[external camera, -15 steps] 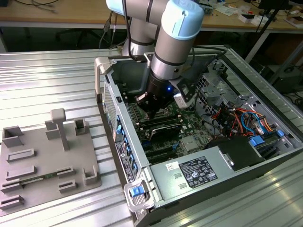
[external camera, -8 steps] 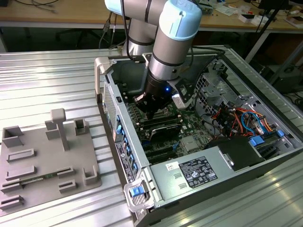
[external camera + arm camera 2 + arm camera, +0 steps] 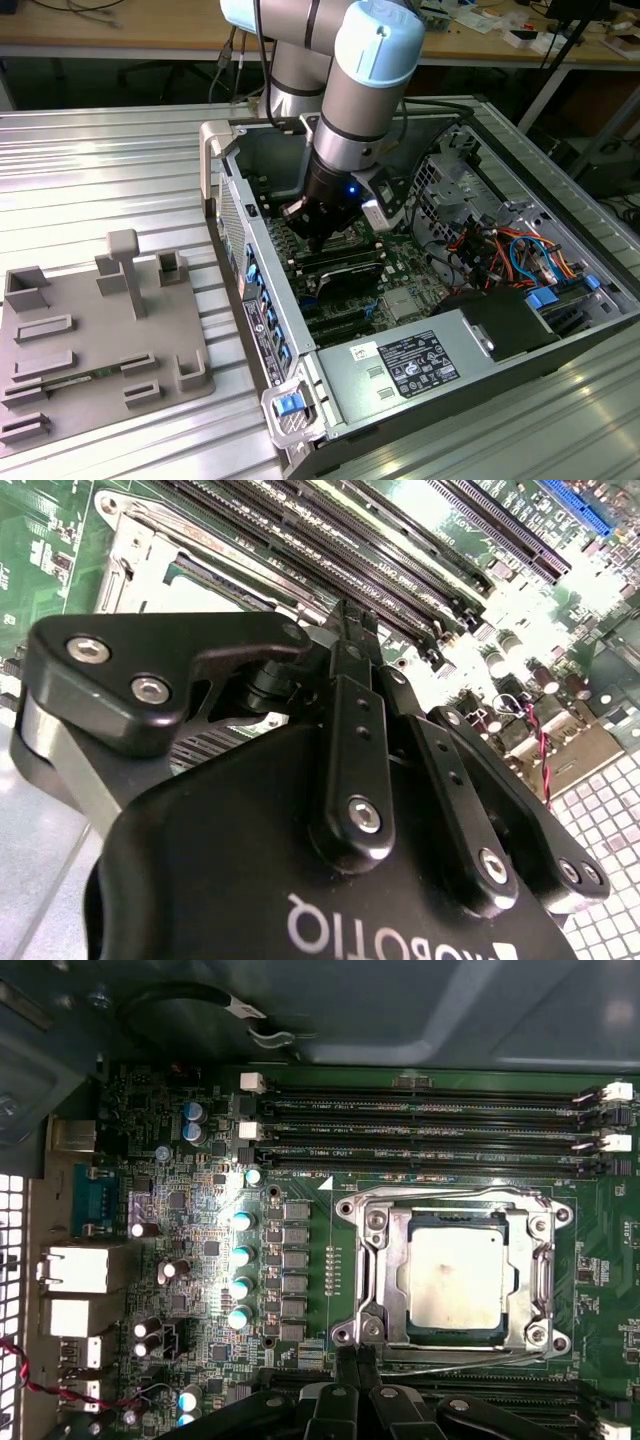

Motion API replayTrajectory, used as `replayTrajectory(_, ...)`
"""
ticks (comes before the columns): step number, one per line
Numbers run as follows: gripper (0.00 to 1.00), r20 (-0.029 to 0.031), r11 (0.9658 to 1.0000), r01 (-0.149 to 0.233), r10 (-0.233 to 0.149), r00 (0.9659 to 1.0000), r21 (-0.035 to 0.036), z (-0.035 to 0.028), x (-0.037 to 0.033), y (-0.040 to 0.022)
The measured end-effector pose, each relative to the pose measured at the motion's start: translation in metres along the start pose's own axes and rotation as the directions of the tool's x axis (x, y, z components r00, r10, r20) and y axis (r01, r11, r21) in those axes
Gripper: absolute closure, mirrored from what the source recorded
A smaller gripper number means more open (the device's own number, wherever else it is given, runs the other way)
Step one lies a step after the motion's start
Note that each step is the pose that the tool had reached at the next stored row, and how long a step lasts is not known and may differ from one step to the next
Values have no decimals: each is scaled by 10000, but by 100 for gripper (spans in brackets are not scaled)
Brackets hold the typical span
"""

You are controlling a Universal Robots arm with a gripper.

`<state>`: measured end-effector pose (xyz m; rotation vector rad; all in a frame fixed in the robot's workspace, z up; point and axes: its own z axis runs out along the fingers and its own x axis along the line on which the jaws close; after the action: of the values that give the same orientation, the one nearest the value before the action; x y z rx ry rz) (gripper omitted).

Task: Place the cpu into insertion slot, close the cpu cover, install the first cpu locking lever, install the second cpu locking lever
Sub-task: 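Install the second cpu locking lever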

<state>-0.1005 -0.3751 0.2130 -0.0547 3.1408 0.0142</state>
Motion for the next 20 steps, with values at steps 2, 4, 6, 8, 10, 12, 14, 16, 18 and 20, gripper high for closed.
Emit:
replayTrajectory(2,89,0,10000,37,-37,10000,-1,4,6,1)
replayTrajectory(4,89,0,9999,117,-117,9999,-3,7,13,1)
replayTrajectory(6,89,-1,9998,193,-193,9998,-4,10,20,2)
replayTrajectory(8,89,-4,9996,279,-279,9996,-2,10,23,2)
replayTrajectory(10,89,-2,9995,301,-301,9995,-4,13,24,8)
replayTrajectory(12,89,-3,9995,317,-317,9995,-3,13,23,12)
replayTrajectory(14,89,-2,9994,338,-338,9994,-6,15,23,15)
replayTrajectory(16,89,-4,9994,350,-350,9994,-5,17,23,15)
replayTrajectory(18,89,-3,9993,363,-363,9993,-5,21,24,16)
replayTrajectory(20,89,-4,9993,378,-378,9993,-5,22,23,16)
